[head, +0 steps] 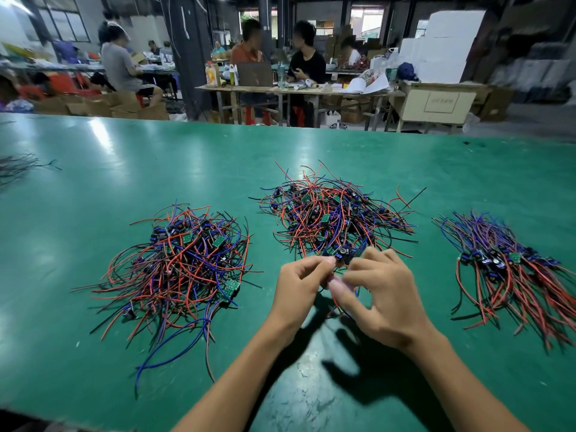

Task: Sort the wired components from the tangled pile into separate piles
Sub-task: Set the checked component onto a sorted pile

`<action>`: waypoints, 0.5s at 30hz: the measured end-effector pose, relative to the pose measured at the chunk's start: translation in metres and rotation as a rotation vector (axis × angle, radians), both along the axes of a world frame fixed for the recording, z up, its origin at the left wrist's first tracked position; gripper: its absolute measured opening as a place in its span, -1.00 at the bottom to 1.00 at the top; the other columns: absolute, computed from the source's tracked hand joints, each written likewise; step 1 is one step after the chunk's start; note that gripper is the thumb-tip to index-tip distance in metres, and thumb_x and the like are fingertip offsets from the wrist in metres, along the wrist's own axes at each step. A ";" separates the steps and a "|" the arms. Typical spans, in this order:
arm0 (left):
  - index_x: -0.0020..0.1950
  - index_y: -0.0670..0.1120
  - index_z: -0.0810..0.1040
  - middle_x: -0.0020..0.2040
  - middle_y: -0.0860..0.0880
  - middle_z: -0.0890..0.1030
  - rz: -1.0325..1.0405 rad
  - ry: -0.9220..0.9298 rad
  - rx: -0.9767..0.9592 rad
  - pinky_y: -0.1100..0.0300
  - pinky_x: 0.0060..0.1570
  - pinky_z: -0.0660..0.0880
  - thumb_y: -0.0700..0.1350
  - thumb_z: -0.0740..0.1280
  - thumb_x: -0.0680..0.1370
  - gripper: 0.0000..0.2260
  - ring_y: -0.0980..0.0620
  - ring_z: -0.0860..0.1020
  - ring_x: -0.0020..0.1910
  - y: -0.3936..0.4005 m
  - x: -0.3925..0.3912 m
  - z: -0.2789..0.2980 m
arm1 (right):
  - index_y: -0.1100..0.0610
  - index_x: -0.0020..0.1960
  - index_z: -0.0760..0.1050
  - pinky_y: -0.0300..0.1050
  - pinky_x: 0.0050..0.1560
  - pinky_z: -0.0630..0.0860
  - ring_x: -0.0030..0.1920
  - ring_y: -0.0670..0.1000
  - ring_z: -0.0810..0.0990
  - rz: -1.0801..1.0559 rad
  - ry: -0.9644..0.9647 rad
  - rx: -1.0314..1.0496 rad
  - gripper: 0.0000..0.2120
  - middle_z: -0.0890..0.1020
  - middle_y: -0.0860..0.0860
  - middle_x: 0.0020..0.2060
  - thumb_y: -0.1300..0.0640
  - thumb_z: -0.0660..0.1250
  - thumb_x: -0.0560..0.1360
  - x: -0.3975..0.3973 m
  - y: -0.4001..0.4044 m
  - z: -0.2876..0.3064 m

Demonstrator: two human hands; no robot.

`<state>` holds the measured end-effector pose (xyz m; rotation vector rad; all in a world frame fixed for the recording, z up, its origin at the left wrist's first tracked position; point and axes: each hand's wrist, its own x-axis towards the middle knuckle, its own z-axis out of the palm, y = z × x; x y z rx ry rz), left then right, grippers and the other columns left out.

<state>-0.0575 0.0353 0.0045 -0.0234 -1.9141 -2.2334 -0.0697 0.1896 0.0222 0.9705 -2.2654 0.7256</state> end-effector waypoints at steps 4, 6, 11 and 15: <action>-0.13 -0.29 0.69 -0.32 0.04 0.66 0.028 -0.075 0.042 0.21 -0.21 0.48 -0.12 0.32 0.64 -0.71 0.13 0.54 -0.36 -0.004 -0.004 0.000 | -0.01 -0.45 0.60 -0.01 -0.19 0.48 -0.43 -0.05 0.55 -0.259 -0.418 -0.344 -0.27 0.55 -0.06 -0.57 -0.39 -0.07 0.58 -0.006 0.005 0.006; -0.18 -0.30 0.67 -0.27 -0.03 0.69 0.025 -0.055 0.052 0.31 -0.26 0.44 -0.10 0.29 0.65 -0.66 0.10 0.49 -0.40 -0.005 -0.005 0.001 | -0.13 -0.32 0.67 -0.09 -0.19 0.48 -0.39 -0.10 0.58 -0.390 -0.590 -0.264 -0.35 0.62 -0.07 -0.52 -0.41 -0.05 0.57 -0.014 0.008 0.005; -0.02 -0.23 0.73 -0.39 -0.03 0.58 -0.074 -0.041 0.046 0.30 -0.28 0.47 -0.06 0.28 0.66 -0.69 0.06 0.48 -0.42 -0.007 -0.003 0.003 | 0.04 0.05 0.70 -0.28 -0.52 0.28 -0.50 -0.09 0.45 -0.092 -1.055 -0.719 -0.63 0.74 0.03 -0.26 -0.18 0.24 0.62 -0.026 0.011 0.006; 0.00 -0.25 0.72 -0.38 -0.05 0.59 -0.157 -0.054 0.070 0.28 -0.37 0.46 -0.04 0.28 0.66 -0.67 0.05 0.46 -0.48 -0.008 0.000 0.005 | 0.01 -0.01 0.70 -0.34 -0.40 0.46 -0.37 -0.12 0.55 0.059 -1.107 -0.986 -0.73 0.76 0.02 -0.04 -0.15 0.42 0.43 -0.023 0.009 0.011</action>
